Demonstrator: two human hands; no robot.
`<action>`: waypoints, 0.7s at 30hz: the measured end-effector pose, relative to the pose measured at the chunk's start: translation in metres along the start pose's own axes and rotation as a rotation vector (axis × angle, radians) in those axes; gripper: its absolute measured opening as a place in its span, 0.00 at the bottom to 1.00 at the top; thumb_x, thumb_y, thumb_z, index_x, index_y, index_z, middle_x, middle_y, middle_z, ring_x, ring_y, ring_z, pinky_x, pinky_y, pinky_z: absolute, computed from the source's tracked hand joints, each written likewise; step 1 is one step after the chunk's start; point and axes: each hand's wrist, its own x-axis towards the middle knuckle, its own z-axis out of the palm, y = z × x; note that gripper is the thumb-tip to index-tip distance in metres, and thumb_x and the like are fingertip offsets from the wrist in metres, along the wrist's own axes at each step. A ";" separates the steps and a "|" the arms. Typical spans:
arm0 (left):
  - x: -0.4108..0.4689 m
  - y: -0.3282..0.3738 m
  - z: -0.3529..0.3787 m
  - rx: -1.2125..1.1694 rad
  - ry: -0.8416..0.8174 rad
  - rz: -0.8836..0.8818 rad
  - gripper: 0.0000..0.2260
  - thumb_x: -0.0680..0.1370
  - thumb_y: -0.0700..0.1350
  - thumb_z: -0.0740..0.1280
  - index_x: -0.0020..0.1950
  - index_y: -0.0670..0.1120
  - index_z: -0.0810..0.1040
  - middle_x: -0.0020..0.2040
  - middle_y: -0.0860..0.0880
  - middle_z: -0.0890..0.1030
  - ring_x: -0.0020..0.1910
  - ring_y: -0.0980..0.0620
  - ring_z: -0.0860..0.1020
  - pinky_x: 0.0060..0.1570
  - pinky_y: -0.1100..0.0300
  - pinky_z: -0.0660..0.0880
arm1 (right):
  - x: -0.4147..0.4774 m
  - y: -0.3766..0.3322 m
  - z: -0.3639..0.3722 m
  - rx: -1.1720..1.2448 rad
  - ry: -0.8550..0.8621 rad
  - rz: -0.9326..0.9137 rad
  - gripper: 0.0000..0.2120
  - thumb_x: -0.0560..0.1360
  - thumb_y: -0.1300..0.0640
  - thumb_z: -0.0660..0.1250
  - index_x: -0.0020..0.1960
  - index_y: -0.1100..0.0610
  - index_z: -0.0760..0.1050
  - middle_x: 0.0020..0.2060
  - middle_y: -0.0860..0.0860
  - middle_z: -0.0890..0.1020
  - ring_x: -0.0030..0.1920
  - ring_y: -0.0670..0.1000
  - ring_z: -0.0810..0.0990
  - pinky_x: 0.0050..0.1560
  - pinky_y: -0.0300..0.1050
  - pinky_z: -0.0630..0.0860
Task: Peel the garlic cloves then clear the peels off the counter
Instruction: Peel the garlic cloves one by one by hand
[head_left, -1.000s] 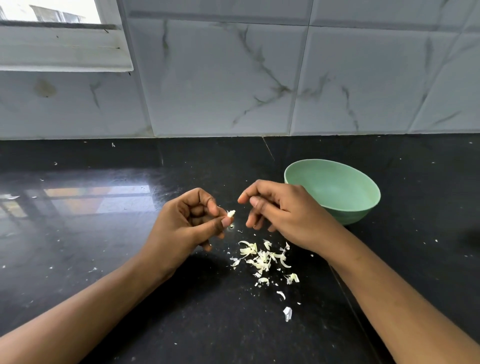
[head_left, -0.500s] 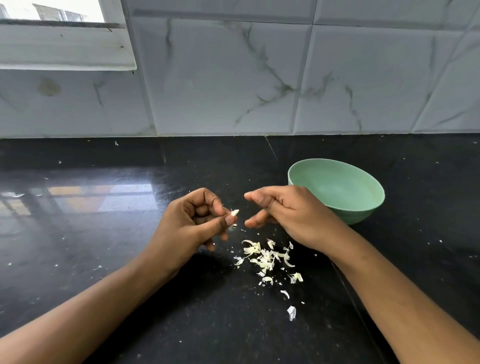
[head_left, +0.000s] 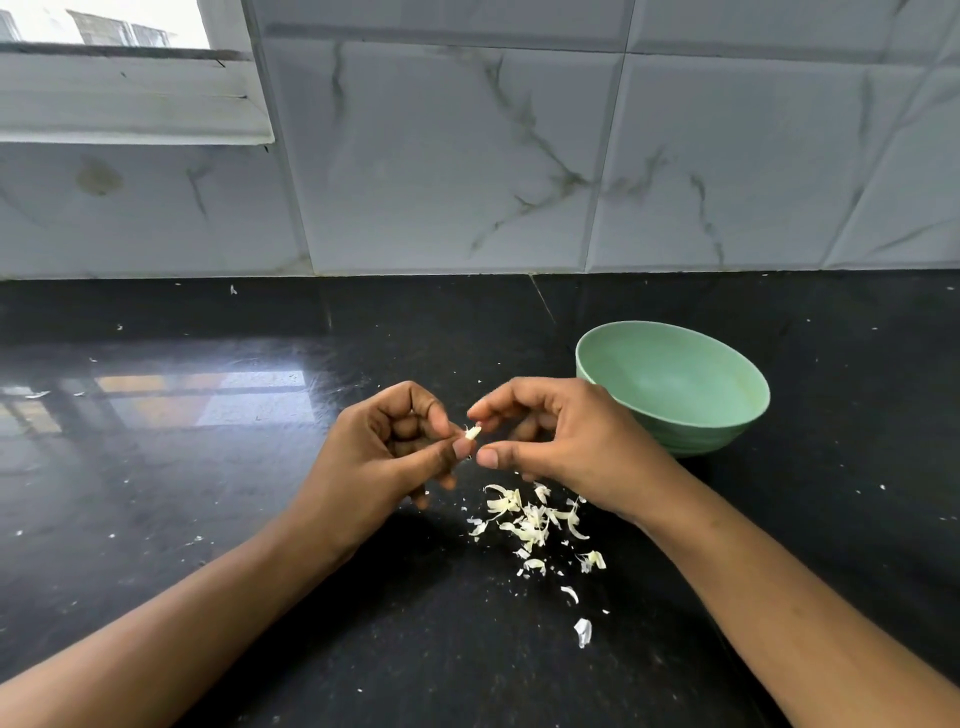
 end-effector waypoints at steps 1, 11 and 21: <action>0.000 0.000 0.000 0.000 -0.006 0.001 0.07 0.67 0.41 0.73 0.37 0.49 0.75 0.36 0.46 0.83 0.28 0.51 0.78 0.24 0.62 0.72 | 0.000 0.000 0.001 0.067 -0.026 0.026 0.08 0.68 0.59 0.76 0.46 0.54 0.82 0.38 0.55 0.84 0.34 0.50 0.79 0.34 0.42 0.78; 0.001 0.003 0.001 -0.201 -0.039 -0.143 0.15 0.66 0.39 0.73 0.41 0.47 0.66 0.35 0.46 0.82 0.22 0.54 0.72 0.19 0.68 0.63 | 0.002 0.002 0.002 0.002 0.013 -0.077 0.01 0.72 0.58 0.72 0.42 0.54 0.81 0.34 0.54 0.83 0.32 0.44 0.78 0.32 0.41 0.76; 0.002 0.005 -0.004 -0.428 -0.194 -0.311 0.22 0.58 0.42 0.80 0.39 0.49 0.68 0.35 0.46 0.81 0.21 0.57 0.68 0.17 0.72 0.60 | 0.000 -0.002 0.004 -0.238 0.083 -0.301 0.03 0.70 0.63 0.71 0.38 0.58 0.79 0.32 0.47 0.79 0.33 0.45 0.76 0.32 0.28 0.66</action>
